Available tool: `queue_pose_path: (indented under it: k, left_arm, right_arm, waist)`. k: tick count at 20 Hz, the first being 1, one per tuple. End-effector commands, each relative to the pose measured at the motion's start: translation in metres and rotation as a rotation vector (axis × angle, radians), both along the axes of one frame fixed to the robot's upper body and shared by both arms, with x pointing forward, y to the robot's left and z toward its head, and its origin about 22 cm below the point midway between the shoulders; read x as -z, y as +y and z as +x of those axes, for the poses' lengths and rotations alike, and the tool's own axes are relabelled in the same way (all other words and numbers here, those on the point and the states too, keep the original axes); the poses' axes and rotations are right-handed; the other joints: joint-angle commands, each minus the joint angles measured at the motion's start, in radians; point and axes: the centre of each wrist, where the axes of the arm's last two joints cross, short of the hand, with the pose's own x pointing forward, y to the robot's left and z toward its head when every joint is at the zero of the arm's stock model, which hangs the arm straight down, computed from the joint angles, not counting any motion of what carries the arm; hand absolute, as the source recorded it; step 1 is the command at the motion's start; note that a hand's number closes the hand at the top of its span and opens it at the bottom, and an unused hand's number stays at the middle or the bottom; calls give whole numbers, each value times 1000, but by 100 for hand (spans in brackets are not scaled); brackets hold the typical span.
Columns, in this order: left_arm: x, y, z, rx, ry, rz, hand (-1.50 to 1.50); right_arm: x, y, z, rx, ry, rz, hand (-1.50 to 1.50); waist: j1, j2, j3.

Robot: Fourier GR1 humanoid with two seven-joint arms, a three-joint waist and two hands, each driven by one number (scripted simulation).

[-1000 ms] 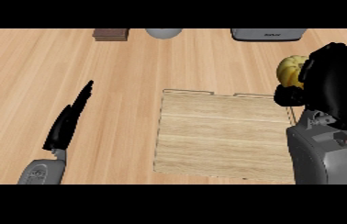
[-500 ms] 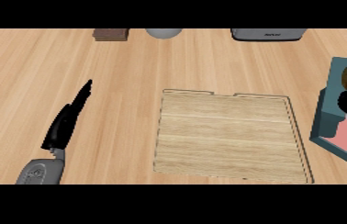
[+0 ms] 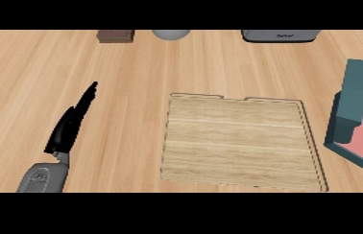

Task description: Pick the squash from the tray and place it in the cardboard box

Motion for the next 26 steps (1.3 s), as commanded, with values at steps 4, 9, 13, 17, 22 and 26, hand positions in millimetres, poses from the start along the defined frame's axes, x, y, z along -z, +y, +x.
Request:
queue_pose_path:
  k: [4,9,13,17,22,26]
  left_arm:
    - [8,-2,0,7,-13,-30,0]
    - [4,-1,2,0,-4,4,0]
    - [-11,5,0,14,-13,11,0]
    - [8,-7,0,-2,-8,-2,0]
    - [0,13,4,-3,-1,-15,0]
    - [3,12,2,-9,-1,-3,0]
  right_arm:
    - [61,-44,0,-111,28,234,-150]
    - [26,-48,4,-211,-342,239,-150]
    - [42,-39,8,-218,-589,334,-150]
    - [77,-56,-4,-145,-718,442,-150]
    - [65,-96,-20,-71,-907,495,-150]
    - [86,-130,-57,-81,-1030,428,-150]
  waist:
    - [6,3,0]
    - [3,-1,1]
    - [13,-3,2]
    - [1,0,1]
    - [-1,0,0]
    - [-3,-1,1]
